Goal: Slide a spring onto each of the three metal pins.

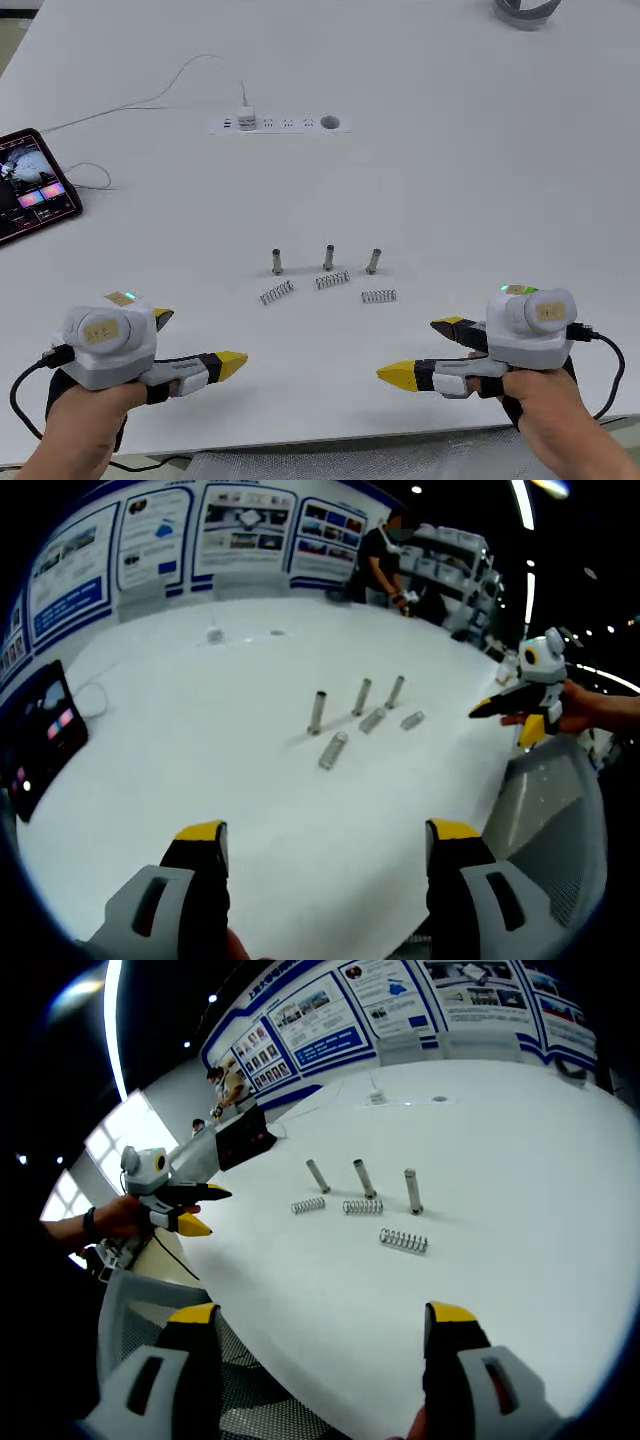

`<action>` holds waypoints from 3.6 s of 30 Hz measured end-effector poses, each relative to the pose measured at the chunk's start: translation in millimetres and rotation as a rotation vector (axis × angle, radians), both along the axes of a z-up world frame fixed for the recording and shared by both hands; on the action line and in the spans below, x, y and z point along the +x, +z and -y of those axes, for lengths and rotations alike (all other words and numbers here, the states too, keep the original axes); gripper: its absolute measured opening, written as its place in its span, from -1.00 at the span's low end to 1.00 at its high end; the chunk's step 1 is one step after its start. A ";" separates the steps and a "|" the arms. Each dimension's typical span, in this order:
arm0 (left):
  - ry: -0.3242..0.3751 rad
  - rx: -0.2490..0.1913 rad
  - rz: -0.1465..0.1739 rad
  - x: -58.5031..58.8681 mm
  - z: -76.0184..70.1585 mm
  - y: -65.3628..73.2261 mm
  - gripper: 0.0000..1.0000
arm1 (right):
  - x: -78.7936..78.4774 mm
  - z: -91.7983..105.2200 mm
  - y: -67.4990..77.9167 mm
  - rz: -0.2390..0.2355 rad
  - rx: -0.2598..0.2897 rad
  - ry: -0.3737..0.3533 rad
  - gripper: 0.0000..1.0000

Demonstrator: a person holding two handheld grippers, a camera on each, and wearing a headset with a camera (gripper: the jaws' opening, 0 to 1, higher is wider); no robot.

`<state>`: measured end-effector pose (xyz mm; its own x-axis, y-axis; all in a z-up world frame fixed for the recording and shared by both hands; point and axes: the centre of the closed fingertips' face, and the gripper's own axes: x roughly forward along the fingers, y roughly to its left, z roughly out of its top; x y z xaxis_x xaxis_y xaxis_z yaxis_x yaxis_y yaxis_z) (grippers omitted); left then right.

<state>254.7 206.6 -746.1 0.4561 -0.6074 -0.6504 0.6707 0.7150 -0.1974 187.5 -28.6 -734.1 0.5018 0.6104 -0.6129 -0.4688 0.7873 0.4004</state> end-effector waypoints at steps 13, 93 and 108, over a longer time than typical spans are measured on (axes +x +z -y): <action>-0.040 0.018 -0.006 -1.3 7.7 -0.1 0.63 | -4.5 -2.5 -2.2 -0.014 0.001 0.005 0.69; -0.292 0.113 0.014 56.6 97.3 -49.2 -0.28 | -2.5 9.9 3.1 -0.003 0.002 -0.034 0.70; -0.280 0.194 0.055 62.2 91.3 -57.7 -0.79 | -7.8 14.8 1.6 -0.010 -0.002 -0.039 0.70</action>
